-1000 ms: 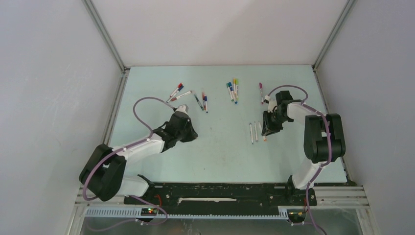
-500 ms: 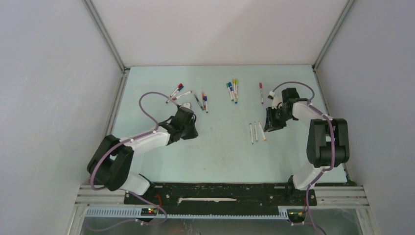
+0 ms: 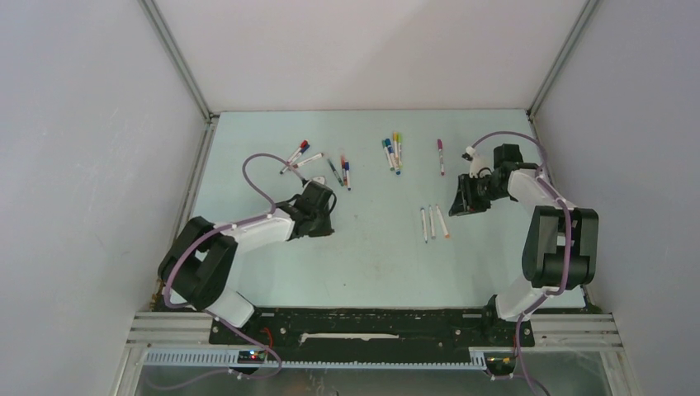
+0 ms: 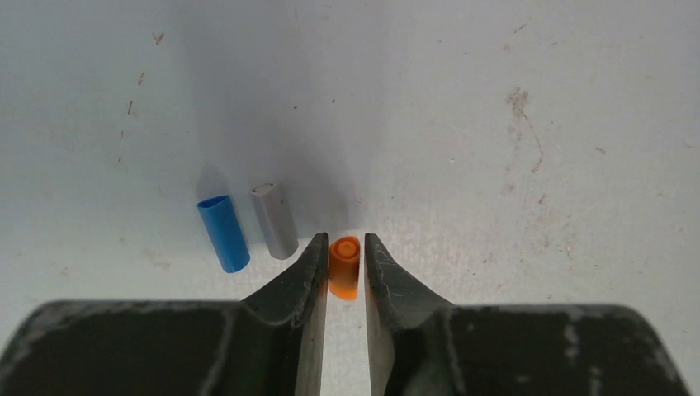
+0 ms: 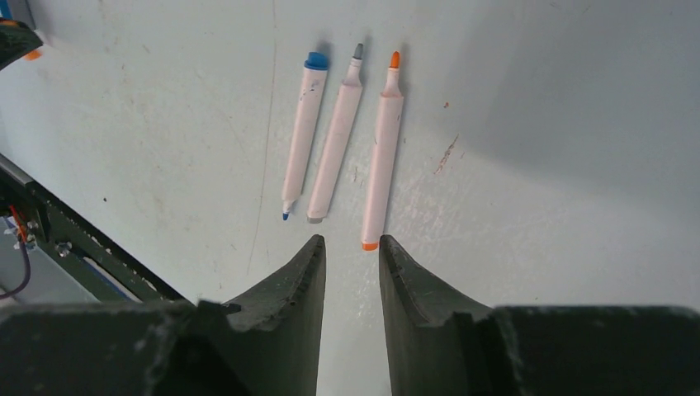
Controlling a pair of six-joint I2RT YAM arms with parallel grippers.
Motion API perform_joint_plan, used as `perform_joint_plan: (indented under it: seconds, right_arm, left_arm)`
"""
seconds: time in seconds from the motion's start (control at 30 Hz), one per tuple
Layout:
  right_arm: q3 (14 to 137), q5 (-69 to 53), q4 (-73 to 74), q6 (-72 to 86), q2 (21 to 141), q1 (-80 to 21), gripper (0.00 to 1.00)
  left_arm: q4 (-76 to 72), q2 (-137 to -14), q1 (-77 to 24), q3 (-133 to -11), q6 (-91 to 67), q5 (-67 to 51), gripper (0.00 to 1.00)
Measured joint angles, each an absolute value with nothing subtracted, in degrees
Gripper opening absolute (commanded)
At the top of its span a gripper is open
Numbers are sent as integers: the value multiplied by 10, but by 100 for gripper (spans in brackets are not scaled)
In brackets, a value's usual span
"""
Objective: Open the pen caps
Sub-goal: Place the pen cap at the center of the board.
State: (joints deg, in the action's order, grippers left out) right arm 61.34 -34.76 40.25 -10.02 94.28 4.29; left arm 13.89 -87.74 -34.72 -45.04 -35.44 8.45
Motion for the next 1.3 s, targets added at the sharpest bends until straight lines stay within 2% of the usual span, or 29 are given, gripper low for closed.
perform_joint_plan:
  seconds: [0.17, 0.57, 0.87, 0.97, 1.13, 1.2, 1.3]
  right_arm:
    - [614, -363, 408, -109, 940, 46, 33]
    - [614, -380, 412, -112, 940, 48, 33]
    - [614, -407, 420, -138, 928, 54, 34]
    - [614, -417, 422, -149, 919, 56, 34]
    - [614, -423, 418, -166, 903, 57, 35]
    - [615, -422, 413, -171, 894, 57, 35]
    - [642, -420, 410, -175, 890, 57, 35]
  left_arm:
    - [144, -890, -347, -457, -353, 89, 34]
    - [145, -890, -348, -459, -349, 89, 36]
    - [146, -783, -351, -459, -341, 90, 42]
    - [133, -724, -351, -456, -331, 91, 52]
    - [113, -618, -350, -440, -297, 105, 83]
    - [112, -585, -346, -440, -278, 112, 88]
    - [114, -542, -327, -441, -253, 120, 88]
